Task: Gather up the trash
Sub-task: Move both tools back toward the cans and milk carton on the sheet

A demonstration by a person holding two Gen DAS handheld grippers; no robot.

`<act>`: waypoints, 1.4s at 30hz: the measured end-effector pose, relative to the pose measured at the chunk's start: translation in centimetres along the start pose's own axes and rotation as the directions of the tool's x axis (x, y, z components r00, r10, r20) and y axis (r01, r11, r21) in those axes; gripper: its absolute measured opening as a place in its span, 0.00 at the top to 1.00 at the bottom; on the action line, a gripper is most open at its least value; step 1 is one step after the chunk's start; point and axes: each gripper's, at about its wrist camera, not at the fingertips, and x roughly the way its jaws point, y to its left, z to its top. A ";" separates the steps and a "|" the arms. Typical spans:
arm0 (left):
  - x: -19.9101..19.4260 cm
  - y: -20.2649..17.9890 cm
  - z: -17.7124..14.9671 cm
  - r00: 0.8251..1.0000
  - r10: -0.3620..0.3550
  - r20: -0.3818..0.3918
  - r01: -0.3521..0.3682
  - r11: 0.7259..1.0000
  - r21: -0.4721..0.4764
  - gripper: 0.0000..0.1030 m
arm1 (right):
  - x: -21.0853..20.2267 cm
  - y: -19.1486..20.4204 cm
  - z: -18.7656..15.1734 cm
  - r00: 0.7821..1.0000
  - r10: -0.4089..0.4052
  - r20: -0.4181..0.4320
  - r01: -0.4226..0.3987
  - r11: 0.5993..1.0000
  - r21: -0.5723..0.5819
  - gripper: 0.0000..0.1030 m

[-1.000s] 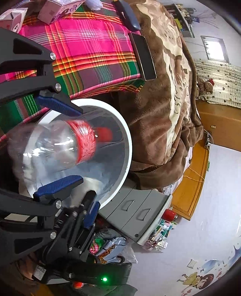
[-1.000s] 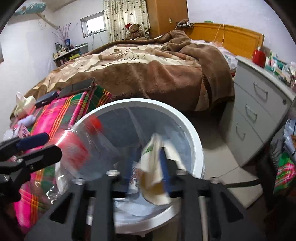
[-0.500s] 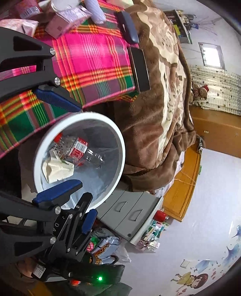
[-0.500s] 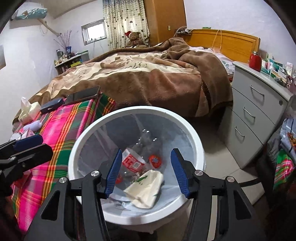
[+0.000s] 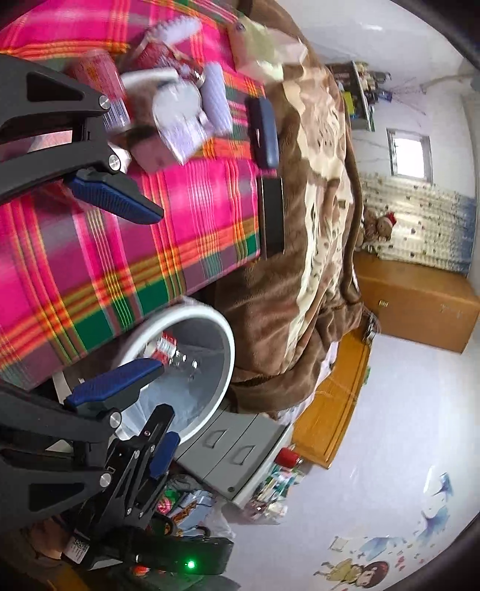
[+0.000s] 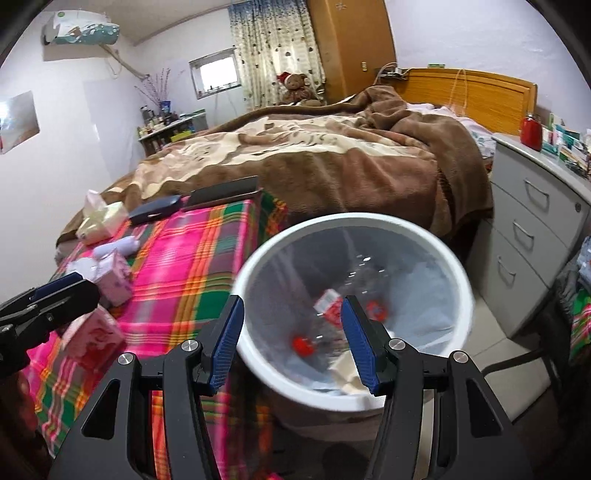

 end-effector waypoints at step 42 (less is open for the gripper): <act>-7.3 19.2 -5.6 0.986 0.168 -0.018 -0.168 0.970 -0.173 0.27 | 3.7 18.9 -4.4 0.968 0.191 -0.160 -0.203 0.978 -0.058 0.38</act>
